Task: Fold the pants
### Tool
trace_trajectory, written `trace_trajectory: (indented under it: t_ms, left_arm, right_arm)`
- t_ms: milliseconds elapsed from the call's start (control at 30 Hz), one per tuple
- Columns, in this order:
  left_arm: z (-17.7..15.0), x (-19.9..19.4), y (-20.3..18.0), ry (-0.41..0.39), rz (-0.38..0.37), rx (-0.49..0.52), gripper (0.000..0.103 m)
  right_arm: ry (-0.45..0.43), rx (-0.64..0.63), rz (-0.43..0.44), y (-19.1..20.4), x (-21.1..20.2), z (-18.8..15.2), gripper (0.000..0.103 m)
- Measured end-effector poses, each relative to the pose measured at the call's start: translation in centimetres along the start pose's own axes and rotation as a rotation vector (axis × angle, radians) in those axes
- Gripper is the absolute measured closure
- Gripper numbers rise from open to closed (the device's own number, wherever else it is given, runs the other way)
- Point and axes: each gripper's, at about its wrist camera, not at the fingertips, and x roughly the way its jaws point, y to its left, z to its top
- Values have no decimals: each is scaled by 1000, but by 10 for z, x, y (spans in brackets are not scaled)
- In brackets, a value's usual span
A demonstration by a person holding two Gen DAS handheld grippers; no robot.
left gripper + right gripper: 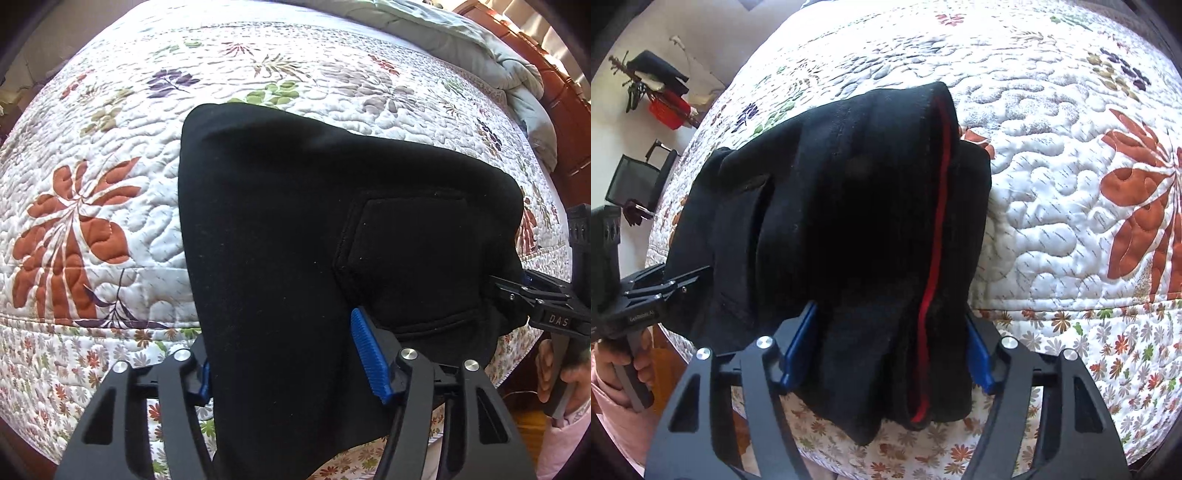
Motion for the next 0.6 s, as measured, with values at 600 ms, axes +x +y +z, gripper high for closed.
trace_trajectory:
  t_ms: [600]
  left_arm:
    - [-18,-35,13,-87,-38,-48,76]
  right_arm:
    - [-57,10,50,16,-36,-7,66]
